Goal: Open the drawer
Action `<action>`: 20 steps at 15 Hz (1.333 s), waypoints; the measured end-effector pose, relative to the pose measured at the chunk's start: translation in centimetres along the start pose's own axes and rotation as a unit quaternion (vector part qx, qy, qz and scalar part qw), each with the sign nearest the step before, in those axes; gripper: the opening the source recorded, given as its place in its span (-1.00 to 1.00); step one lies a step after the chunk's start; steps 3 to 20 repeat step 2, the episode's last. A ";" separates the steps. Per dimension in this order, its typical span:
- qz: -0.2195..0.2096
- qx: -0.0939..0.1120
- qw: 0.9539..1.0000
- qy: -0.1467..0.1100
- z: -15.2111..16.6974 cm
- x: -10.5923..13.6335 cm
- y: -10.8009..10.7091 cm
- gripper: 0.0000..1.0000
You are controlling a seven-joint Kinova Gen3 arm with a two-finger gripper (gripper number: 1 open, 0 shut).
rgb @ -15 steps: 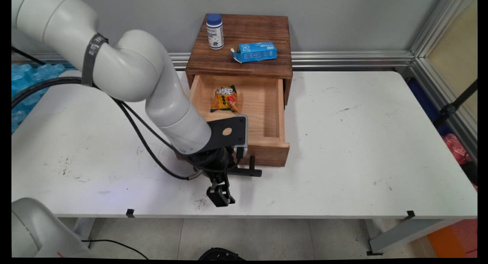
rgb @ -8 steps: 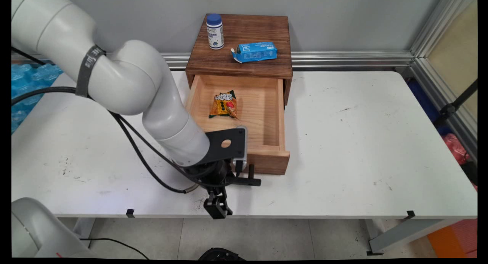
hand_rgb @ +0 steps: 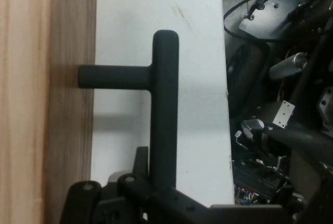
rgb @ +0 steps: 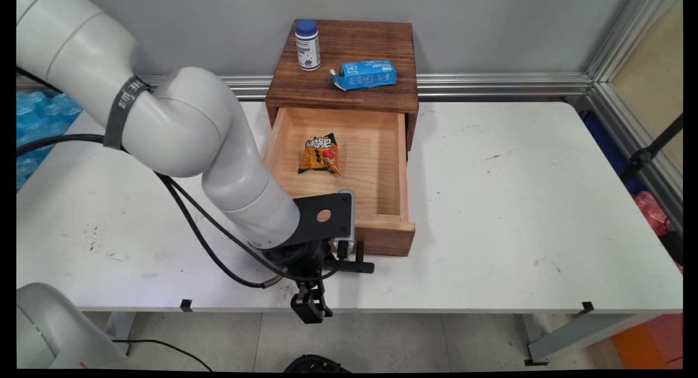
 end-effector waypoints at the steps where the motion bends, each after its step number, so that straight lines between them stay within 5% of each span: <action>1: 0.001 0.001 1.000 0.001 0.0 0.1 0.0 1.00; 20: 0.001 0.002 1.000 0.002 0.0 0.1 0.0 1.00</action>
